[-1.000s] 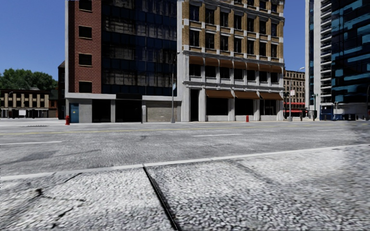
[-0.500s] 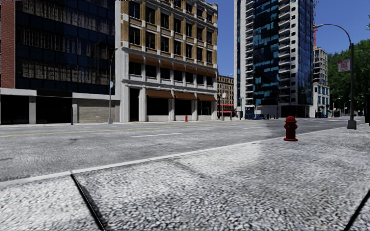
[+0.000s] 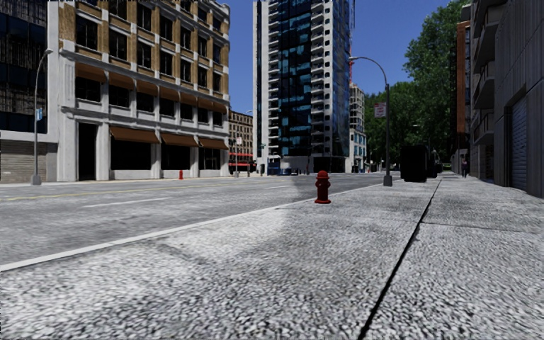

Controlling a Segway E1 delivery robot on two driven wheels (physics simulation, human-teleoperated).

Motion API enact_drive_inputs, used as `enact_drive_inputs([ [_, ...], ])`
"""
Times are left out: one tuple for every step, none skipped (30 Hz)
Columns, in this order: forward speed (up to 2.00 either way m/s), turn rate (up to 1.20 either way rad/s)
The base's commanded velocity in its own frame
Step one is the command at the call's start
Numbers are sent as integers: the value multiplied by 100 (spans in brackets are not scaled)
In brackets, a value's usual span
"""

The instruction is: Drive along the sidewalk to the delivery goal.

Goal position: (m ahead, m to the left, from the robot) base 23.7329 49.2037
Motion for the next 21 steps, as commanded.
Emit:
enact_drive_inputs([
  [0,-70],
  [0,-70],
  [0,-69],
  [0,-69],
  [0,-69],
  [0,-69],
  [0,-59],
  [0,-37],
  [189,-27],
  [188,-27],
  [187,-33],
  [187,-36],
  [187,-37],
  [187,-37],
  [187,-37],
  [187,-37],
  [189,-37],
  [193,-37],
  [200,-37],
  [200,-37],
  [200,-37],
])
